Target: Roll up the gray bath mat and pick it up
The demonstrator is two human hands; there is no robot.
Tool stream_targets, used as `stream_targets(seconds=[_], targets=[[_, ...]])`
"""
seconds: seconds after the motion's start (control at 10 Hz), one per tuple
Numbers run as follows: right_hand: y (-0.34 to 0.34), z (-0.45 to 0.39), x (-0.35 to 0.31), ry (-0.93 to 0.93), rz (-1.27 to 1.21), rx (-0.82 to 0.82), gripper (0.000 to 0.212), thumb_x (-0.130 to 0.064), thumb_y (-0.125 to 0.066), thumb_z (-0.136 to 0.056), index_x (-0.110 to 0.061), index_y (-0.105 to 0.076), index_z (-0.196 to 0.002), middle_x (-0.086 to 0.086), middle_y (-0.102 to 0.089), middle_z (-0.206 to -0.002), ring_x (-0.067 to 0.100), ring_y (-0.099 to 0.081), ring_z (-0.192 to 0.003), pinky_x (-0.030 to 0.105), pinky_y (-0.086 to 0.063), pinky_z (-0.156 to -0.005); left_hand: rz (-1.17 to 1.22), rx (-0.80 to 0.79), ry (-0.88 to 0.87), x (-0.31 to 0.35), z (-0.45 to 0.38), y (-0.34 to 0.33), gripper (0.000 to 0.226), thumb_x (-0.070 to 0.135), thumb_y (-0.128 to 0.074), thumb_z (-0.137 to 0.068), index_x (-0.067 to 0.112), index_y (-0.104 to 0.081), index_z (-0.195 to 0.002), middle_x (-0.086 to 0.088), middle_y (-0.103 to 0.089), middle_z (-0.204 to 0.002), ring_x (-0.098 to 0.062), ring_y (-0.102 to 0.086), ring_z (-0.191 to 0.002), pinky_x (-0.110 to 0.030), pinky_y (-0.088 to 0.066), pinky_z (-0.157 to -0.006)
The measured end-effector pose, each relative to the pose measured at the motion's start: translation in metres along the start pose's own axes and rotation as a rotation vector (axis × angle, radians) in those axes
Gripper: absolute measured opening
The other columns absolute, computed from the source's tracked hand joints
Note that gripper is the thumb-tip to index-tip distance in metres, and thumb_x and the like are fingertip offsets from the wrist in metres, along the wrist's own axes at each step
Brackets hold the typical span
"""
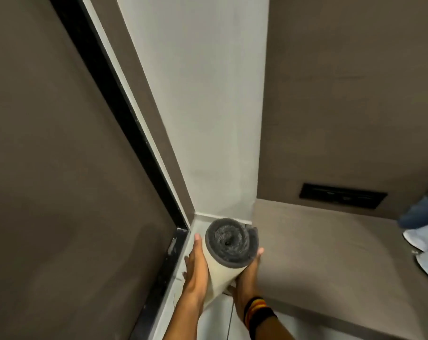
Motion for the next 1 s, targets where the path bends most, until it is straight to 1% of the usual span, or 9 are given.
stream_targets(seconds=[0.1, 0.3, 0.4, 0.5, 0.6, 0.7, 0.8, 0.9, 1.0], targets=[[-0.030, -0.052, -0.036, 0.050, 0.030, 0.024, 0.097, -0.100, -0.015, -0.050, -0.041, -0.068, -0.106, -0.014, -0.075, -0.101, 0.011, -0.061, -0.102, 0.038, -0.051, -0.081, 0.042, 0.011, -0.043, 0.044, -0.061, -0.008, 0.103, 0.096, -0.022, -0.080, 0.034, -0.039, -0.160, -0.009, -0.027, -0.174, -0.037, -0.017, -0.162, -0.060, -0.016, -0.130], [-0.048, -0.197, -0.078, 0.117, 0.108, 0.108, 0.084, -0.100, -0.016, -0.057, -0.051, -0.073, -0.095, -0.016, -0.079, -0.095, 0.016, -0.062, -0.109, 0.048, -0.051, -0.101, 0.087, -0.015, -0.078, 0.067, -0.216, -0.047, 0.101, 0.095, -0.021, -0.082, 0.033, -0.044, -0.158, -0.008, -0.043, -0.166, -0.033, -0.033, -0.155, -0.056, -0.023, -0.129], [-0.046, -0.259, -0.081, 0.067, 0.099, 0.123, 0.106, -0.100, -0.015, -0.058, -0.037, -0.067, -0.126, 0.005, -0.072, -0.129, 0.028, -0.061, -0.122, 0.053, -0.045, -0.111, 0.162, -0.023, -0.037, 0.063, -0.280, -0.067, 0.088, 0.080, -0.024, -0.097, 0.022, -0.040, -0.161, -0.011, -0.042, -0.167, -0.032, -0.035, -0.155, -0.051, -0.025, -0.130], [-0.031, -0.307, -0.077, 0.038, 0.069, 0.177, 0.108, -0.097, -0.011, -0.072, -0.026, -0.061, -0.138, 0.012, -0.068, -0.134, 0.033, -0.058, -0.127, 0.055, -0.041, -0.115, 0.169, 0.009, -0.009, 0.051, -0.322, -0.088, 0.078, 0.069, -0.027, -0.104, 0.017, -0.041, -0.160, -0.014, -0.040, -0.167, -0.034, -0.033, -0.156, -0.053, -0.023, -0.130], [-0.010, -0.337, -0.073, 0.039, -0.006, 0.269, 0.103, -0.094, -0.013, -0.076, -0.024, -0.069, -0.125, 0.014, -0.075, -0.121, 0.035, -0.064, -0.118, 0.053, -0.047, -0.110, 0.114, 0.034, 0.070, 0.037, -0.345, -0.105, 0.077, 0.068, -0.029, -0.104, 0.019, -0.033, -0.163, -0.013, -0.026, -0.174, -0.032, -0.018, -0.162, -0.053, -0.011, -0.132], [0.003, -0.352, -0.073, 0.059, -0.110, 0.322, 0.093, -0.092, -0.013, -0.079, -0.032, -0.078, -0.105, 0.009, -0.079, -0.110, 0.031, -0.072, -0.106, 0.043, -0.059, -0.091, 0.078, -0.053, 0.157, 0.029, -0.357, -0.128, 0.081, 0.073, -0.026, -0.101, 0.025, -0.022, -0.166, -0.008, -0.006, -0.178, -0.031, 0.002, -0.164, -0.053, 0.001, -0.130], [0.008, -0.356, -0.080, 0.083, -0.209, 0.353, 0.090, -0.089, -0.013, -0.082, -0.030, -0.071, -0.119, 0.010, -0.075, -0.120, 0.032, -0.067, -0.113, 0.044, -0.055, -0.092, 0.184, -0.130, 0.188, 0.031, -0.360, -0.144, 0.086, 0.077, -0.028, -0.098, 0.029, -0.013, -0.168, 0.000, 0.001, -0.178, -0.032, 0.010, -0.164, -0.058, 0.004, -0.129], [-0.001, -0.346, -0.089, 0.068, -0.196, 0.395, 0.094, -0.083, -0.012, -0.088, -0.020, -0.054, -0.144, 0.015, -0.059, -0.145, 0.037, -0.051, -0.134, 0.049, -0.034, -0.119, 0.110, -0.192, 0.153, 0.033, -0.353, -0.141, 0.087, 0.075, -0.022, -0.096, 0.028, -0.008, -0.168, 0.002, 0.002, -0.178, -0.029, 0.005, -0.164, -0.053, 0.001, -0.131], [-0.013, -0.299, -0.090, 0.194, 0.011, 0.535, 0.089, -0.083, -0.017, -0.088, -0.027, -0.040, -0.153, 0.009, -0.047, -0.157, 0.028, -0.041, -0.143, 0.047, -0.027, -0.124, -0.020, -0.095, -0.086, 0.036, -0.339, -0.108, 0.078, 0.070, -0.018, -0.099, 0.033, -0.001, -0.166, 0.002, 0.005, -0.178, -0.021, 0.006, -0.164, -0.046, -0.005, -0.133]])
Point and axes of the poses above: each hand's wrist, its own z-axis away from the middle knuckle, its own y-axis out of the back of the hand, x = y × z, the point moved 8 cm from there along -z, towards the middle knuckle
